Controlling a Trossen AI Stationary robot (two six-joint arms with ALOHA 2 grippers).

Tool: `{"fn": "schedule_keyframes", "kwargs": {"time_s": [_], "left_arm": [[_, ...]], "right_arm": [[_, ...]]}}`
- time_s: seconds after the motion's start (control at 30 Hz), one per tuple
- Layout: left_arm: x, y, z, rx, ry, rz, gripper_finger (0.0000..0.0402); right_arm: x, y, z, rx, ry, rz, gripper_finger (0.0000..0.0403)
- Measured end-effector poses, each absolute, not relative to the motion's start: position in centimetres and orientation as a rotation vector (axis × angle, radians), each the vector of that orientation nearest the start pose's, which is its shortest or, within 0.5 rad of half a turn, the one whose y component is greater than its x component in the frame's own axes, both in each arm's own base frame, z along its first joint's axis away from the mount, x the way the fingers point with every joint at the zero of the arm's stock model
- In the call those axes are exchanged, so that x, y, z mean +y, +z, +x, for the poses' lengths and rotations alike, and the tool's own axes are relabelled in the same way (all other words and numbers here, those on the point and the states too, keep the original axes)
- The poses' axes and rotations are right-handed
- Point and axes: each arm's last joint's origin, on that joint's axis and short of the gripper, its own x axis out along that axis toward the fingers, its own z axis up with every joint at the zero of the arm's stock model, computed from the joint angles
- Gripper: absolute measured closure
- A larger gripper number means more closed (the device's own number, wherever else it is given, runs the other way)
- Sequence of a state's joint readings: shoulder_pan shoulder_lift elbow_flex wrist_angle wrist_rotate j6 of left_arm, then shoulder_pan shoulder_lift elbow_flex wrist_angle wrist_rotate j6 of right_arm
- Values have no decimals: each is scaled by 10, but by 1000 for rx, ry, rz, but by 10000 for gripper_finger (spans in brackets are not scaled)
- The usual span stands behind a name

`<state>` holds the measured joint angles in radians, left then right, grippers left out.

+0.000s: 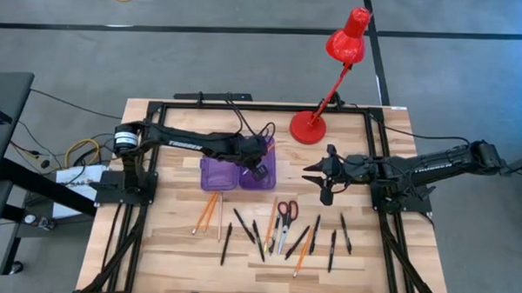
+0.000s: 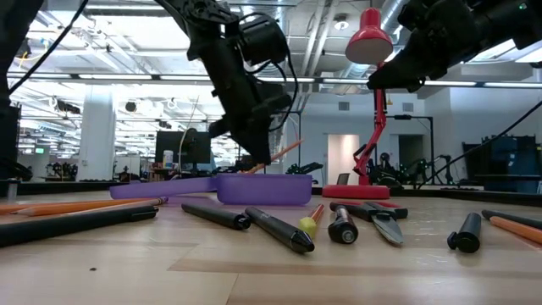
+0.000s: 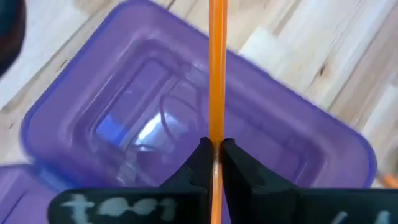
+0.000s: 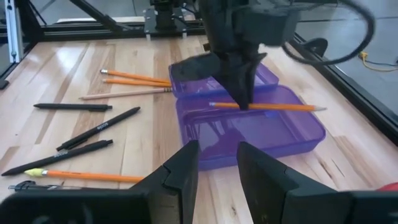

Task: Pick & place school supplies into a supply box
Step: Put the orange pencil into the violet supply box

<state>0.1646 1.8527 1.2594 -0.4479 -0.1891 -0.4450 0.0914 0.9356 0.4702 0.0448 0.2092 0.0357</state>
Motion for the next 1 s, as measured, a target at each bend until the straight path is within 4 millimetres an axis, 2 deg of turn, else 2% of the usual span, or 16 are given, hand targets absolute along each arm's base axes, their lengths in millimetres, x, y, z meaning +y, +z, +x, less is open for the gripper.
{"fn": "schedule_keyframes", "kwargs": {"time_s": [0.4,1.0], "left_arm": [[70,185,368,957,654,-486,397],[69,184,367,941,697,-629,389]], "right_arm": [[12,220,197,414,-125,-28,296],[12,220,197,413,-125,-29,296]]}}
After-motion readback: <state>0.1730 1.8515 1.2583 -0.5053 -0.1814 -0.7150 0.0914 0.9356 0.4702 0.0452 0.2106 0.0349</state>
